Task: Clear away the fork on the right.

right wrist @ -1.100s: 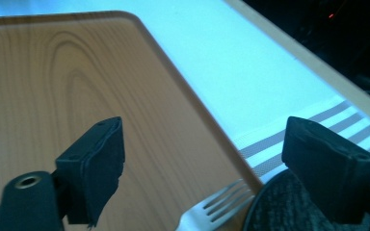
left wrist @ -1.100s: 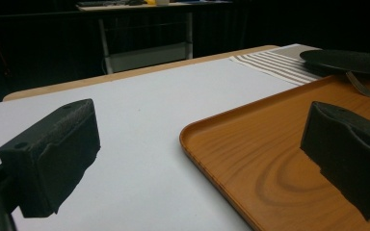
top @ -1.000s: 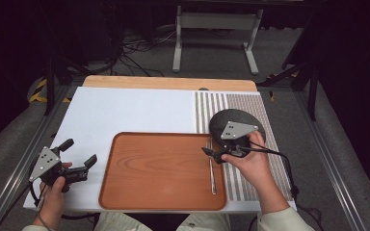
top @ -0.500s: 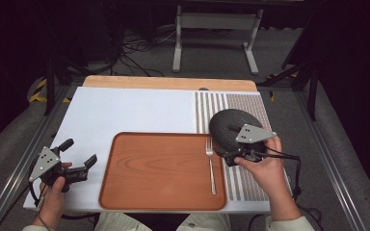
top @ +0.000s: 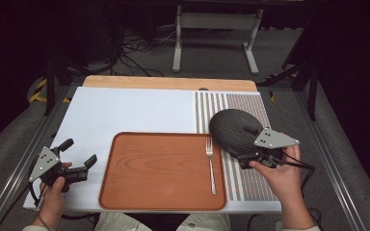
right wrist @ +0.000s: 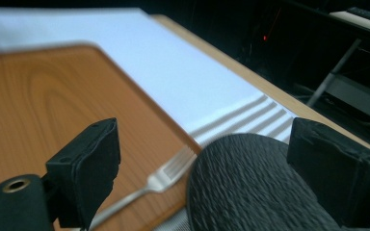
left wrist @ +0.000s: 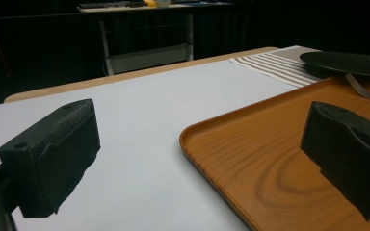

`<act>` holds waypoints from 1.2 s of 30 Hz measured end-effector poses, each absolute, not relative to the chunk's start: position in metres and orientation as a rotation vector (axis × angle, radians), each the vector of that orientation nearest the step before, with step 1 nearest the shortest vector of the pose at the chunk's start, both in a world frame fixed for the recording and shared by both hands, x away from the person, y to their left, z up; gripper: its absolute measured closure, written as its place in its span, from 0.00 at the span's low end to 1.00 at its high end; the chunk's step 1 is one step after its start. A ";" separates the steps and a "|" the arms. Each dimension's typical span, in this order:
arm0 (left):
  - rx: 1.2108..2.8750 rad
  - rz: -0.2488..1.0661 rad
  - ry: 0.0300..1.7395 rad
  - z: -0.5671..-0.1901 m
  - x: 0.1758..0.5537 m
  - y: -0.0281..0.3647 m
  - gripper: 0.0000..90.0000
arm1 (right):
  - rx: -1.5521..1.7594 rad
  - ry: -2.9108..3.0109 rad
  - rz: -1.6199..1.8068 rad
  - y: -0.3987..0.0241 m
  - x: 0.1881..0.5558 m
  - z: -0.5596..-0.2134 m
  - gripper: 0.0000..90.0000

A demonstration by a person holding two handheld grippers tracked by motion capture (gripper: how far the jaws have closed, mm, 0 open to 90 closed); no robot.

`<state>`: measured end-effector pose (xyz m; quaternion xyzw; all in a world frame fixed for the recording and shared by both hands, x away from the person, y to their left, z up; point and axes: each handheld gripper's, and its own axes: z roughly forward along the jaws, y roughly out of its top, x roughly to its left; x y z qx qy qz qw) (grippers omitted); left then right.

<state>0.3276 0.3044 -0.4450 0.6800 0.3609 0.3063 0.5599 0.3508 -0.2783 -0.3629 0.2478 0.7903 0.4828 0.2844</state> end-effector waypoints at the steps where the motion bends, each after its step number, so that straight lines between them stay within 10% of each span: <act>1: 1.603 0.722 0.851 -0.445 0.328 0.304 0.01 | 0.689 2.093 1.328 -0.281 0.350 -0.365 0.14; 36: 1.605 0.723 0.846 -0.445 0.327 0.305 0.01 | 0.990 1.976 1.412 -0.339 0.335 -0.442 0.12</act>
